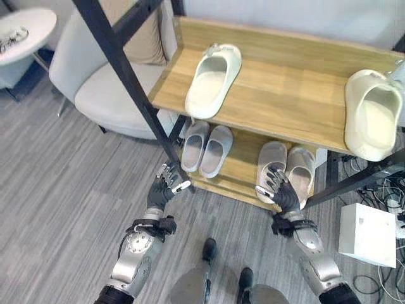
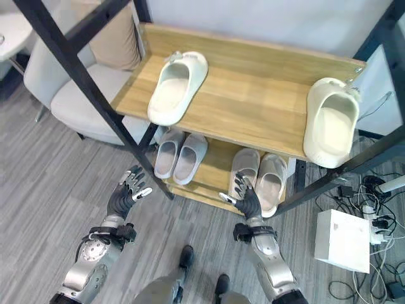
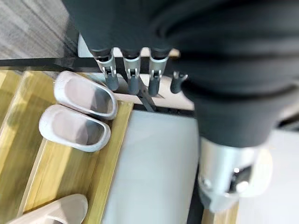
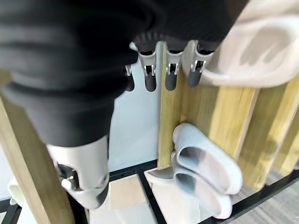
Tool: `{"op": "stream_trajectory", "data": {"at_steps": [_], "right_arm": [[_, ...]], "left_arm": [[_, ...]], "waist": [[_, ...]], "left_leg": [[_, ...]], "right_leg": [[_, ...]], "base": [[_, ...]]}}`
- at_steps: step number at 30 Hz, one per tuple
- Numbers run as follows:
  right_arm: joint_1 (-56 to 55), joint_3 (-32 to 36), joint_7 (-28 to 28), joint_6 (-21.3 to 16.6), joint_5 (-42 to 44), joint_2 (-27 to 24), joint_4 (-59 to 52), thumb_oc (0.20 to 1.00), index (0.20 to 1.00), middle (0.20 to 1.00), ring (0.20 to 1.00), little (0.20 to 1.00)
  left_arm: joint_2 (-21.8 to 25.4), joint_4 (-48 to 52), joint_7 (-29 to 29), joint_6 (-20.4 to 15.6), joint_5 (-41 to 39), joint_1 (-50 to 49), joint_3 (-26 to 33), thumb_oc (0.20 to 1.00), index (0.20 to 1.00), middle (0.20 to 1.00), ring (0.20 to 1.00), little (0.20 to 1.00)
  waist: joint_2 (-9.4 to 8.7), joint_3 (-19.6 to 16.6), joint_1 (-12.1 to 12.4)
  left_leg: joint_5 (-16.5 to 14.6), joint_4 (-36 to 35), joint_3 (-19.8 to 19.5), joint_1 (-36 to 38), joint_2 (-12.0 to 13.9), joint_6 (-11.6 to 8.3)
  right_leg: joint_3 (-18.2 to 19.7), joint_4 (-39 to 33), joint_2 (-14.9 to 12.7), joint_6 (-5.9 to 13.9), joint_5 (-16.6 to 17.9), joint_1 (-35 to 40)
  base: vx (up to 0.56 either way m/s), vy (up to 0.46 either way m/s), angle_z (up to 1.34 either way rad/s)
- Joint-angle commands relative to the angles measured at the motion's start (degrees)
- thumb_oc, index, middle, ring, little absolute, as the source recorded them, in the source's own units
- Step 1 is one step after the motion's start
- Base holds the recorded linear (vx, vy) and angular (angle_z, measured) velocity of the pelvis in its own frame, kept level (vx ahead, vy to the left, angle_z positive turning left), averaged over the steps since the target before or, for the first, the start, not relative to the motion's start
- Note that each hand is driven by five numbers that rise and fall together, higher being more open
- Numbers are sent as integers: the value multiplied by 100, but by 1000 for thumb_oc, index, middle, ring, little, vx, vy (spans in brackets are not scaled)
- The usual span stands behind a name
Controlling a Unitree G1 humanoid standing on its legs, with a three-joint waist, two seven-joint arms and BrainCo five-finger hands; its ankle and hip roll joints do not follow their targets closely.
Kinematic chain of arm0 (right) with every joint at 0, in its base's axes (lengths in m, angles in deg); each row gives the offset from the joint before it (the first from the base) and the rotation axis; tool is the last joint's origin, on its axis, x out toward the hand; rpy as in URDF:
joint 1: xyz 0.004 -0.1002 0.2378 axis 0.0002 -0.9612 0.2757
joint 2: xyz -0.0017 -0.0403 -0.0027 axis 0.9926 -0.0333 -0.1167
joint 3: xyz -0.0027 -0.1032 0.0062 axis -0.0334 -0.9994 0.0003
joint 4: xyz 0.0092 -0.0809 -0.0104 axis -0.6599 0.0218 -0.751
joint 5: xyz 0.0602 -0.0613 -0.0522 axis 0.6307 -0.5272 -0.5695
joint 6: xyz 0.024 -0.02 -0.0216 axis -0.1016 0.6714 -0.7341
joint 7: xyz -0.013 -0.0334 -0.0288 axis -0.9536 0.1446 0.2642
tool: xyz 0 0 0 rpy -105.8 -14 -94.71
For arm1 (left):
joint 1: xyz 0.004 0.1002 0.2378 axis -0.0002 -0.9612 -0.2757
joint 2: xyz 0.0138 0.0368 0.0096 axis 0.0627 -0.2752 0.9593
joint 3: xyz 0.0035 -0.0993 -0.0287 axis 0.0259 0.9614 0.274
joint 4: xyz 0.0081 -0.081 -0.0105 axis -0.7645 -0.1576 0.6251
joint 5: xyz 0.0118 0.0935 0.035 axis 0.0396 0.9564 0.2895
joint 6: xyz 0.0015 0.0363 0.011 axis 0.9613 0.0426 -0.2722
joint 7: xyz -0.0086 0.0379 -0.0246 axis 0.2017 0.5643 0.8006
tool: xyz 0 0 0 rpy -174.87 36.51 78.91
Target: Arrange the slippers neatly on the shoe rack.
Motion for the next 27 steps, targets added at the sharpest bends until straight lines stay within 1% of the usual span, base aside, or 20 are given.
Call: {"op": "stream_trajectory", "data": {"at_steps": [1, 2, 3, 4, 6, 9, 10, 11, 13, 15, 17, 18, 19, 21, 22, 23, 24, 25, 27], "right_arm": [[-277, 155, -504, -139, -75, -213, -479, 1000, 1000, 1000, 1000, 1000], [-432, 198, -650, -87, 8, -243, -468, 1000, 1000, 1000, 1000, 1000], [-715, 251, -947, 5, 149, -359, -432, 1000, 1000, 1000, 1000, 1000], [-724, 254, -950, 7, 151, -362, -436, 1000, 1000, 1000, 1000, 1000], [-877, 252, -1168, 106, 243, -409, -348, 1000, 1000, 1000, 1000, 1000], [-1050, 357, -1296, 211, 173, -466, -257, 1000, 1000, 1000, 1000, 1000], [-1086, 394, -1323, 233, 241, -434, -201, 1000, 1000, 1000, 1000, 1000], [-1178, 481, -1364, 289, 430, -378, -138, 1000, 1000, 1000, 1000, 1000], [-1222, 572, -1355, 270, 709, -274, 25, 1000, 1000, 1000, 1000, 1000], [-1196, 564, -1328, 244, 952, -156, 188, 1000, 1000, 1000, 1000, 1000], [-1108, 526, -1293, 203, 1211, -99, 337, 1000, 1000, 1000, 1000, 1000], [-1073, 497, -1285, 182, 1237, -97, 389, 1000, 1000, 1000, 1000, 1000], [-1022, 441, -1268, 153, 1244, -109, 437, 1000, 1000, 1000, 1000, 1000], [-966, 353, -1253, 145, 1190, -99, 525, 1000, 1000, 1000, 1000, 1000], [-952, 304, -1264, 138, 1176, -93, 496, 1000, 1000, 1000, 1000, 1000], [-947, 307, -1264, 139, 1176, -94, 495, 1000, 1000, 1000, 1000, 1000], [-953, 208, -1283, 143, 1140, -65, 489, 1000, 1000, 1000, 1000, 1000], [-932, 111, -1287, 147, 1101, -14, 477, 1000, 1000, 1000, 1000, 1000], [-946, 72, -1278, 112, 1106, 71, 438, 1000, 1000, 1000, 1000, 1000]], "left_arm": [[197, -81, 516, 11, 310, -4, -88, 1000, 1000, 1000, 1000, 1000], [241, -136, 638, 67, 379, -46, -124, 1000, 1000, 1000, 1000, 1000], [404, -269, 1050, 194, 582, -156, -272, 1000, 1000, 1000, 1000, 1000], [402, -272, 1053, 191, 583, -159, -276, 1000, 1000, 1000, 1000, 1000], [545, -389, 1305, 276, 840, -200, -403, 1000, 1000, 1000, 1000, 1000], [740, -545, 1670, 392, 1339, -80, -730, 1000, 1000, 1000, 1000, 1000], [792, -553, 1730, 389, 1485, 2, -812, 1000, 1000, 1000, 1000, 1000], [921, -466, 1900, 380, 1708, 141, -1001, 1000, 1000, 1000, 1000, 1000], [1151, -194, 2119, 333, 2180, 586, -1424, 1000, 1000, 1000, 1000, 1000], [1185, 123, 2172, 261, 2278, 1029, -1729, 1000, 1000, 1000, 1000, 1000], [1109, 505, 2197, 207, 2042, 1576, -2050, 1000, 1000, 1000, 1000, 1000], [1085, 612, 2189, 195, 1924, 1683, -2085, 1000, 1000, 1000, 1000, 1000], [1049, 943, 2177, 145, 1657, 1911, -2148, 1000, 1000, 1000, 1000, 1000], [833, 1136, 2232, 131, 1057, 2137, -2265, 1000, 1000, 1000, 1000, 1000], [708, 1348, 2274, 111, 591, 2334, -2261, 1000, 1000, 1000, 1000, 1000], [714, 1357, 2277, 120, 575, 2341, -2257, 1000, 1000, 1000, 1000, 1000], [443, 1485, 2302, 135, -77, 2517, -2233, 1000, 1000, 1000, 1000, 1000], [209, 1585, 2211, 121, -628, 2642, -2074, 1000, 1000, 1000, 1000, 1000], [99, 1830, 1993, -13, -970, 2649, -1710, 1000, 1000, 1000, 1000, 1000]], "waist": [[-152, -223, -83], [-150, -262, -123], [-136, -338, -216], [-134, -341, -208], [-115, -402, -283], [-84, -483, -415], [-76, -508, -456], [-62, -542, -530], [-32, -600, -660], [-17, -635, -765], [-8, -644, -873], [-9, -640, -893], [-18, -646, -929], [-41, -637, -973], [-56, -641, -990], [-55, -634, -987], [-86, -643, -1015], [-114, -646, -1020], [-144, -648, -1001]], "left_leg": [[-909, -43, 311, 450, 461, -317], [-932, -43, 358, 481, 462, -315], [-969, -43, 452, 551, 476, -302], [-972, -43, 457, 556, 477, -302], [-1014, -43, 528, 623, 489, -294], [-1073, -43, 642, 715, 505, -293], [-1084, -43, 671, 739, 513, -295], [-1103, -43, 710, 765, 524, -299], [-1132, -43, 775, 795, 533, -301], [-1162, -43, 844, 826, 536, -301], [-1176, -43, 901, 831, 545, -299], [-1177, -43, 926, 835, 552, -300], [-1181, -43, 961, 839, 562, -304], [-1174, -43, 995, 841, 567, -309], [-1169, -43, 1020, 842, 577, -315], [-1171, -43, 1022, 845, 579, -315], [-1175, -43, 1040, 873, 596, -321], [-1179, -43, 1060, 902, 614, -328], [-1178, -43, 1055, 924, 617, -338]], "right_leg": [[-117, -660, -611, 601, 621, -134], [-94, -707, -608, 606, 650, -110], [-7, -783, -598, 624, 684, -76], [-2, -788, -596, 623, 686, -73], [71, -826, -595, 640, 704, -55], [215, -862, -586, 647, 717, -31], [250, -864, -581, 652, 723, -32], [285, -866, -579, 659, 722, -36], [369, -867, -571, 672, 733, -56], [445, -873, -564, 688, 747, -79], [522, -873, -556, 699, 767, -124], [543, -873, -554, 699, 776, -141], [575, -873, -551, 705, 783, -162], [615, -873, -539, 699, 792, -177], [630, -873, -539, 696, 792, -183], [632, -873, -538, 696, 791, -181], [653, -873, -531, 691, 789, -173], [675, -873, -517, 678, 779, -148], [671, -873, -502, 664, 777, -118]], "base": [[38, 8, -9], [49, 9, -25], [35, 4, -34], [31, 6, -40], [32, 5, -35], [46, 1, -33], [37, 5, -32], [38, 10, -28], [40, 13, -19], [19, 6, -18], [-2, -6, -23], [-13, -12, -21], [-17, -12, -21], [-14, -12, -14], [-6, -7, -9], [6, -22, -12], [14, -38, -18], [16, -52, -13], [7, -63, -4]]}}
